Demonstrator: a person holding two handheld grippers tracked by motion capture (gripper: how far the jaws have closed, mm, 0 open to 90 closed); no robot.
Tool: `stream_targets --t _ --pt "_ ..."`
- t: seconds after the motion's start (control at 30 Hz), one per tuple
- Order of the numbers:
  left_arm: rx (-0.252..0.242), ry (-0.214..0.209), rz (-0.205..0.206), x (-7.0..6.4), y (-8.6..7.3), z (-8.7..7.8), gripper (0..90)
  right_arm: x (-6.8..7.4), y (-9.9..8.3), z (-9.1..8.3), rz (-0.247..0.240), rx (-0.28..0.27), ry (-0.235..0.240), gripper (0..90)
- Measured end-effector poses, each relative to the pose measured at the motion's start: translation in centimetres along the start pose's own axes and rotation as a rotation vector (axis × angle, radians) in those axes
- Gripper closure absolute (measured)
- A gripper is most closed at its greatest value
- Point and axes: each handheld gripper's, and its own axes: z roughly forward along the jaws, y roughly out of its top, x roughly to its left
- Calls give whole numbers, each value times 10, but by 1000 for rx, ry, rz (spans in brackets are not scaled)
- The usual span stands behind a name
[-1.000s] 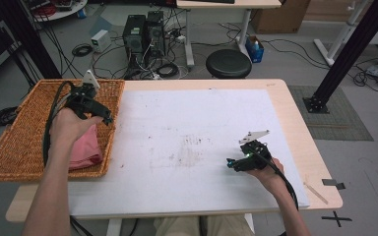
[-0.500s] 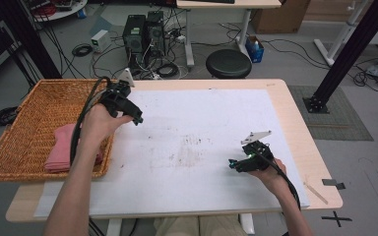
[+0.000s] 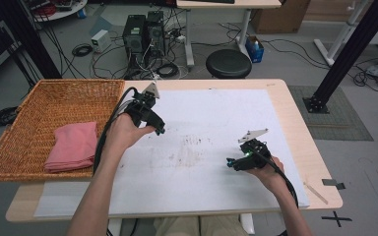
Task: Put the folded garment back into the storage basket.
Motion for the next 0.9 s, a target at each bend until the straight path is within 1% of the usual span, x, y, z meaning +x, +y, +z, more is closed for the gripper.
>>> stream_targets --t 0.03,0.07,0.1,0.13,0.27,0.3,0.37,0.4,0.43,0.47,0.5,0.57,0.6,0.67,0.8,0.9 --pt "-2 0 9 -4 -2 6 221 0 1 0 -1 2 0 243" --pt "-6 5 14 -7 -3 9 221 0 2 0 0 2 -1 243" --pt "-6 5 14 -7 -3 9 221 -1 3 0 -3 1 -3 243" --pt "-4 -3 24 -11 -4 14 221 -1 3 0 -4 3 -3 243" --pt "14 -1 38 -21 -5 26 219 -2 4 1 1 11 -3 243" --pt "14 -1 38 -21 -5 26 219 -2 4 1 1 11 -3 243" --pt "20 0 54 -30 -5 34 219 -3 3 0 3 10 -4 243" --pt "20 0 54 -30 -5 34 219 -4 3 0 3 8 -4 243" --pt "24 10 62 -34 -5 37 219 -4 3 0 3 8 -4 243" --pt "32 39 80 -42 -4 45 219 -5 3 0 1 3 -8 242" --pt "32 39 80 -42 -4 45 218 -5 3 0 1 3 -8 242" --pt "40 43 98 -52 -2 52 207 -7 2 2 8 12 -9 242" --pt "38 37 102 -55 -2 53 207 -7 2 2 8 13 -7 242" --pt "38 34 106 -59 -1 56 207 -7 3 2 13 14 -6 242" --pt "52 28 110 -63 0 62 205 -7 3 1 14 13 -7 243" --pt "47 28 110 -63 -1 64 204 -7 3 1 16 15 -8 243"
